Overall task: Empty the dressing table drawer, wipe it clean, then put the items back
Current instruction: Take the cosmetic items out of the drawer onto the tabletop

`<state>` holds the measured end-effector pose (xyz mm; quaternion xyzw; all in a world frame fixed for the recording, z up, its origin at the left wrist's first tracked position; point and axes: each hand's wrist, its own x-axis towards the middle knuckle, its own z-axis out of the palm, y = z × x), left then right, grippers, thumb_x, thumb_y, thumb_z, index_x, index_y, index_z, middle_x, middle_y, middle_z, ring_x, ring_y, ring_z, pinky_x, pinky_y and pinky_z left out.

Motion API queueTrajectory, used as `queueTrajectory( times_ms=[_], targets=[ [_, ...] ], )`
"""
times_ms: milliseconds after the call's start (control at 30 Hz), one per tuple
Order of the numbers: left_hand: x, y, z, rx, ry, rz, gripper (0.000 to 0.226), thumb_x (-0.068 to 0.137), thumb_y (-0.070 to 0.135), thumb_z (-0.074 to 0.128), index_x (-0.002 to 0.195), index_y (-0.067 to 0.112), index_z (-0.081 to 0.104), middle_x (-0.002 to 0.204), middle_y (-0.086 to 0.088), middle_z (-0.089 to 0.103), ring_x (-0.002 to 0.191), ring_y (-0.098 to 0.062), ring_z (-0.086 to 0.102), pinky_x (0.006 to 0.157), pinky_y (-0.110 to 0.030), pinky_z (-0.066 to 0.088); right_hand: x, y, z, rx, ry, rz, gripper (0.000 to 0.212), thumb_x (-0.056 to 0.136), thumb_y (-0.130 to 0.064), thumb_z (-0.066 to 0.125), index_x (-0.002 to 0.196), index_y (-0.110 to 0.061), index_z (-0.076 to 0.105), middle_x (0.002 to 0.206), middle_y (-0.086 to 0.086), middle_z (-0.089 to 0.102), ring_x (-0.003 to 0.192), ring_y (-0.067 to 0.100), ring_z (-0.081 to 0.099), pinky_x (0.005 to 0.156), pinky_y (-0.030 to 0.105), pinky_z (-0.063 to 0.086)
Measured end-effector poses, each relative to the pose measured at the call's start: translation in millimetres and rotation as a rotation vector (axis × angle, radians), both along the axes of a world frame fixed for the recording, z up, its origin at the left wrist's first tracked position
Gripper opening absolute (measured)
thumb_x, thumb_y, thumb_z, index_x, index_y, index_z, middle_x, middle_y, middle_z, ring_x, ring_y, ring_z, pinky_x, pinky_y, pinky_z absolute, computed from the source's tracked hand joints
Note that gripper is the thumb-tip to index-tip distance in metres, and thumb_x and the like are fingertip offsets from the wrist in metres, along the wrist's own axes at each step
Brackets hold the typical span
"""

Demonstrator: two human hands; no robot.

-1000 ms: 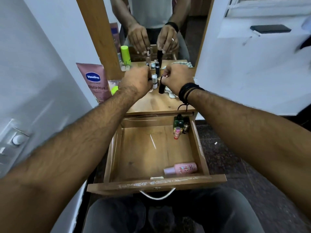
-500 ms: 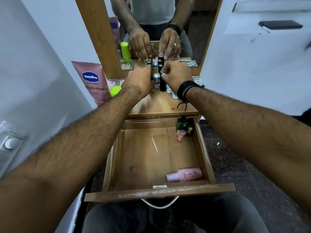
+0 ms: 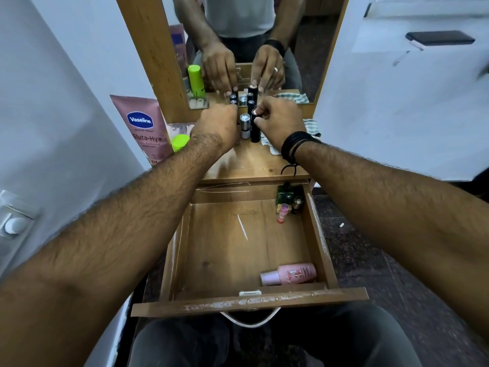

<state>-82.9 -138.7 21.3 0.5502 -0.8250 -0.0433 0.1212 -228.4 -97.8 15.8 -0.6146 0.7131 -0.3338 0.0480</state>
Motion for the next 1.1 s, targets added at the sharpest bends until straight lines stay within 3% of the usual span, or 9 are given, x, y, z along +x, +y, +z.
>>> queueTrajectory(
  times_ms=[433,600,667,933,1100],
  targets=[
    [3,13,22,-0.074,0.040,-0.062,0.027,0.086,0.013,0.066,0.113,0.018,0.067,0.118,-0.008,0.065,0.111,-0.032,0.061,0.088,-0.044,0.052,-4,20,9,0.051,-0.041,0.001,0.021,0.085,-0.020,0.067,0.107,-0.021,0.066,0.100,0.001,0.069,0.096,0.021,0.062,0.087,0.041,0.054],
    [-4,47,33,-0.086,0.017,-0.129,0.025,0.091,0.020,0.059,0.115,0.015,0.066,0.116,-0.012,0.065,0.110,-0.034,0.060,0.085,-0.040,0.047,-10,49,17,0.047,-0.032,0.000,0.022,0.086,-0.020,0.066,0.108,-0.018,0.067,0.102,0.003,0.070,0.098,0.022,0.063,0.087,0.039,0.053],
    [-9,67,30,-0.068,-0.010,-0.168,0.024,0.092,0.025,0.058,0.113,0.017,0.066,0.113,-0.012,0.067,0.107,-0.036,0.063,0.086,-0.042,0.051,-14,68,19,0.066,-0.017,-0.002,0.022,0.086,-0.020,0.064,0.108,-0.018,0.068,0.102,0.002,0.070,0.097,0.021,0.062,0.083,0.033,0.050],
    [-29,139,-25,0.090,-0.219,-0.309,0.020,0.097,0.024,0.055,0.112,0.017,0.066,0.111,-0.011,0.064,0.106,-0.034,0.063,0.078,-0.038,0.049,-34,151,-24,0.278,-0.006,-0.053,0.021,0.084,-0.025,0.065,0.104,-0.023,0.071,0.101,0.003,0.072,0.098,0.026,0.064,0.084,0.035,0.051],
    [-31,154,-47,0.207,-0.269,-0.297,0.023,0.096,0.026,0.055,0.116,0.018,0.065,0.120,-0.013,0.064,0.111,-0.036,0.062,0.085,-0.041,0.051,-45,169,-56,0.467,0.225,-0.031,0.036,0.088,-0.035,0.063,0.123,-0.028,0.066,0.119,0.007,0.064,0.107,0.031,0.063,0.090,0.040,0.051]
  ],
)
